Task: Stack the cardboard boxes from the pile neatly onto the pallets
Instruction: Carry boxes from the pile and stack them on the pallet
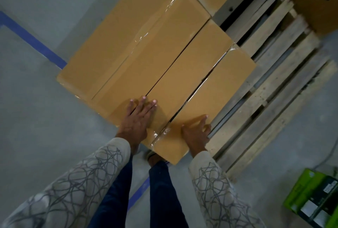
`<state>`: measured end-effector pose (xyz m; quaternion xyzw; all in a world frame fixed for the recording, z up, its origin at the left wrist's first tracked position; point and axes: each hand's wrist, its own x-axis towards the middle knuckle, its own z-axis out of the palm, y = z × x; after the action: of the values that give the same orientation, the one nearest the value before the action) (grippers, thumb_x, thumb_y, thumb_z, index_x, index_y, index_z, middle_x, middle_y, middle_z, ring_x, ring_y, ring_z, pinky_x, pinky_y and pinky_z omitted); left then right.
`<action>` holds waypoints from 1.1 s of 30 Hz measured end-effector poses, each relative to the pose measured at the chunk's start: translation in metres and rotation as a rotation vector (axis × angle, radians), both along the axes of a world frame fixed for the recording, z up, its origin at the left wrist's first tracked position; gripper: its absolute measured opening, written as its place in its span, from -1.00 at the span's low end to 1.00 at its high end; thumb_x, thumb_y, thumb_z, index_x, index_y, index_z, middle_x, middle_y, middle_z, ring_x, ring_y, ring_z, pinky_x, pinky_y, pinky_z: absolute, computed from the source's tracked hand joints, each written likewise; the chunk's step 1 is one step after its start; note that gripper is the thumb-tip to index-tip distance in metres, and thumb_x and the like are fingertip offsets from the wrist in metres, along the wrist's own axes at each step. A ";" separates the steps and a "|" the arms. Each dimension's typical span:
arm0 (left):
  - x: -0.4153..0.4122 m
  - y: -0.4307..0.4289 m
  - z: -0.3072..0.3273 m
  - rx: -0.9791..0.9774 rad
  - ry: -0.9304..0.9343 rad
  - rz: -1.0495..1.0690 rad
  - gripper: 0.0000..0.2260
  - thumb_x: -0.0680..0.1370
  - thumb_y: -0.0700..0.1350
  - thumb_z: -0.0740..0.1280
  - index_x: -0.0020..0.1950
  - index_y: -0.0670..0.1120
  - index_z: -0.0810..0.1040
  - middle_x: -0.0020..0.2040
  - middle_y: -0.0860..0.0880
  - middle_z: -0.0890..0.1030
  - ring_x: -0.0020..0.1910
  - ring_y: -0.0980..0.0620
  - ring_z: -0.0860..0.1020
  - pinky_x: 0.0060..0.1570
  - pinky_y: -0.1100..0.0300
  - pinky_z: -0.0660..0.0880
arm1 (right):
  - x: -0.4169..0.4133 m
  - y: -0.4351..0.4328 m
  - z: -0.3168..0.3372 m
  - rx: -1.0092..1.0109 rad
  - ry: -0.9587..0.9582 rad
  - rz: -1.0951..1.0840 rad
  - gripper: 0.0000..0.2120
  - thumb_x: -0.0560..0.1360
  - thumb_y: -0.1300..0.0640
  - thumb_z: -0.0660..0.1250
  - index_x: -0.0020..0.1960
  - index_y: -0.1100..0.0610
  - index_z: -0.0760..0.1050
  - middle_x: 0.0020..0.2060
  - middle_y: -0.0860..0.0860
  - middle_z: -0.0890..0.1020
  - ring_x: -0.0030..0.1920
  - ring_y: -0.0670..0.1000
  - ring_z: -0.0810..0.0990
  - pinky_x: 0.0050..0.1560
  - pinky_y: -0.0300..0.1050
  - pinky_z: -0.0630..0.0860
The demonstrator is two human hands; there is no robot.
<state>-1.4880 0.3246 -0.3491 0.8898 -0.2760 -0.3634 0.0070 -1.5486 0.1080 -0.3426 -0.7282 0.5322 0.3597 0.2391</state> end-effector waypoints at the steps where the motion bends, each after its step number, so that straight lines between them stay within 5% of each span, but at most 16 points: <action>1: 0.001 0.001 0.002 -0.036 0.019 0.025 -0.07 0.48 -0.09 0.37 0.69 -0.01 -0.15 0.69 0.04 -0.19 0.66 -0.11 -0.24 0.59 -0.24 -0.20 | 0.001 0.000 0.002 -0.025 0.008 0.011 -0.01 0.54 -0.20 0.39 0.64 -0.21 -0.30 0.65 0.00 -0.14 0.60 0.35 0.04 0.45 0.44 0.17; 8: 0.018 0.013 0.012 -0.193 0.245 0.200 -0.09 0.46 -0.11 0.38 0.69 -0.04 -0.07 0.69 0.07 -0.21 0.66 0.04 -0.16 0.60 -0.02 -0.11 | 0.009 0.018 0.023 -0.095 -0.006 0.198 -0.09 0.55 -0.15 0.36 0.66 -0.16 -0.19 0.66 0.01 -0.13 0.63 0.21 -0.01 0.43 0.51 0.14; 13: 0.022 0.011 0.045 -0.181 0.285 0.262 -0.14 0.46 -0.04 0.40 0.68 -0.01 0.04 0.69 0.04 -0.01 0.66 -0.01 -0.05 0.60 -0.15 -0.09 | 0.010 0.050 0.060 -0.020 -0.034 0.401 -0.18 0.59 -0.16 0.29 0.67 -0.13 -0.14 0.66 0.00 -0.18 0.64 0.17 -0.09 0.45 0.45 0.12; 25: -0.036 0.084 0.251 -0.240 0.250 0.410 -0.17 0.43 0.20 0.30 0.67 0.04 0.12 0.63 -0.08 0.25 0.66 -0.06 0.06 0.53 -0.08 0.05 | -0.018 0.129 0.266 0.064 -0.237 0.396 -0.28 0.60 -0.10 0.28 0.66 -0.10 0.02 0.67 -0.04 -0.08 0.64 0.14 -0.12 0.50 0.45 0.03; 33: -0.089 0.123 0.368 -0.429 0.174 0.534 -0.18 0.36 0.13 0.33 0.62 0.04 0.27 0.50 -0.08 0.45 0.52 -0.15 0.33 0.46 -0.16 0.27 | -0.104 0.169 0.367 0.088 -0.430 0.350 -0.30 0.58 -0.12 0.31 0.64 -0.06 0.12 0.66 -0.03 0.04 0.63 0.10 -0.01 0.50 0.32 0.10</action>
<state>-1.5773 0.4476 0.0186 0.8744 -0.1020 -0.3571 0.3122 -1.6525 0.2772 0.0249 -0.8575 0.3194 0.2555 0.3122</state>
